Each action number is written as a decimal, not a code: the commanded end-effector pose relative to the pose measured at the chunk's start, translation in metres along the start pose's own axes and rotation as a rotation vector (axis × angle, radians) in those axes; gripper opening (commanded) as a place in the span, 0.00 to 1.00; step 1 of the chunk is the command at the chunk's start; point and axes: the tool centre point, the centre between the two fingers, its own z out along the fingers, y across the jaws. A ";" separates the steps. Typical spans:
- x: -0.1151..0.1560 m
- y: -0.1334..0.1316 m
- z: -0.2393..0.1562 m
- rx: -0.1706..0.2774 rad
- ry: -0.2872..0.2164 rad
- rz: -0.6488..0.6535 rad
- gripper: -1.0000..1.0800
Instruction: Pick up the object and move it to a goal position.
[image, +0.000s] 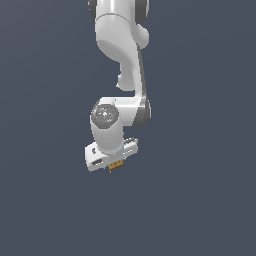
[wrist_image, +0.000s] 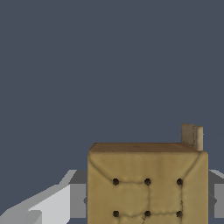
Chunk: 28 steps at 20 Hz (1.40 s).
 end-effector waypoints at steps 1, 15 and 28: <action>0.004 -0.011 -0.028 -0.001 0.002 -0.001 0.00; 0.024 -0.073 -0.184 -0.002 0.002 -0.001 0.00; 0.043 -0.117 -0.305 -0.001 0.003 0.000 0.00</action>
